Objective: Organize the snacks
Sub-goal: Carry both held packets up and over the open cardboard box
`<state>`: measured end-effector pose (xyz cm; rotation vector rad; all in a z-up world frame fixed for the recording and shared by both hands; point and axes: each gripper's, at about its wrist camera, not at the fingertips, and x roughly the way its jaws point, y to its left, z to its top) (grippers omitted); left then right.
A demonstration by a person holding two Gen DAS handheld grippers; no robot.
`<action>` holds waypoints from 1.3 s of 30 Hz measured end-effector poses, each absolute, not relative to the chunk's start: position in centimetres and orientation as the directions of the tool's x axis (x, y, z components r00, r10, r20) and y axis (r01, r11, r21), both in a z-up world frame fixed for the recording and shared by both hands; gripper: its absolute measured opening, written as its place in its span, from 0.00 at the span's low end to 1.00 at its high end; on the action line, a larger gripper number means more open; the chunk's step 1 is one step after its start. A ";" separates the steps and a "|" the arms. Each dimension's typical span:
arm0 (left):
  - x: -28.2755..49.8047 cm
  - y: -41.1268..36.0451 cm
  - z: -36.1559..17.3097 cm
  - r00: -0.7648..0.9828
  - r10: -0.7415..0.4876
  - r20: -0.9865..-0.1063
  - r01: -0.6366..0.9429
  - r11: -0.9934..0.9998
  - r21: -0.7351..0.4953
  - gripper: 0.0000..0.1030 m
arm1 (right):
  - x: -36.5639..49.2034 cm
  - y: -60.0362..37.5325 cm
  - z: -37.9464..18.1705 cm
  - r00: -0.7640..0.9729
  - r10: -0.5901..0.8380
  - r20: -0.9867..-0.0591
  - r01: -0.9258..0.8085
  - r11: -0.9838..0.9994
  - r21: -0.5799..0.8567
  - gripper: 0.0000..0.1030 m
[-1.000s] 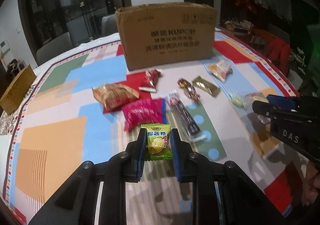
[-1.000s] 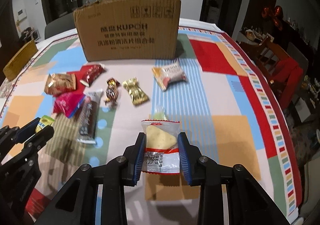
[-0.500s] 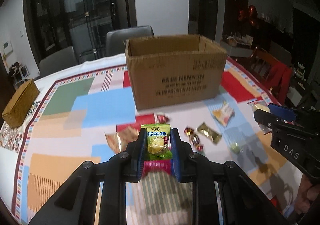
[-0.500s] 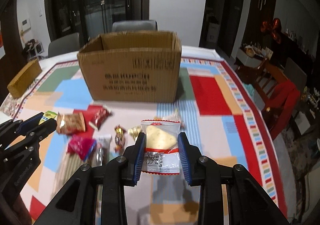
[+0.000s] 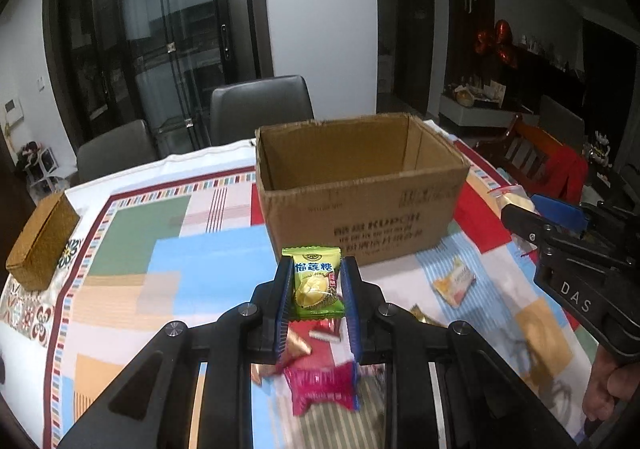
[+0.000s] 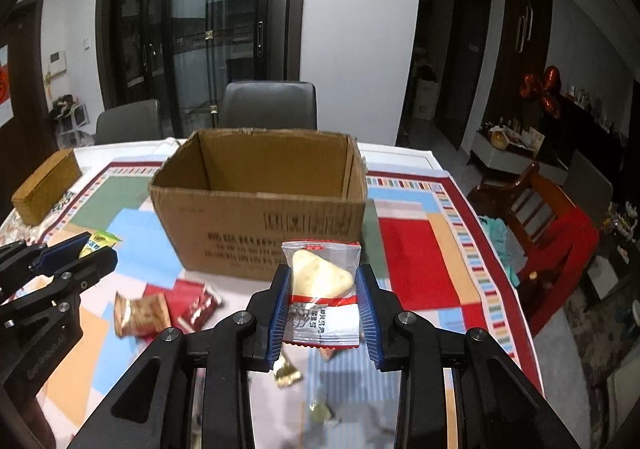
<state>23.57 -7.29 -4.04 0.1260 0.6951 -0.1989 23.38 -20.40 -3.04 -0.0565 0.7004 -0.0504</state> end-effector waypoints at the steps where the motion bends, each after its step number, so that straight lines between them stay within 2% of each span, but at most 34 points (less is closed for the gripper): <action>1: 23.9 -7.3 -3.8 0.753 -0.140 -0.644 0.223 0.974 0.050 0.24 | 23.7 -20.4 -2.9 0.765 -0.065 -0.641 0.027 0.997 -0.069 0.33; 19: 31.0 -8.1 -0.9 0.793 -0.152 -0.590 0.242 0.967 0.076 0.24 | 30.3 -20.5 -0.2 0.792 -0.047 -0.609 0.011 0.998 -0.063 0.33; 39: 37.3 -7.8 -2.3 0.756 -0.194 -0.626 0.263 0.965 0.019 0.24 | 36.8 -20.1 -1.1 0.756 -0.021 -0.654 0.000 0.999 -0.033 0.33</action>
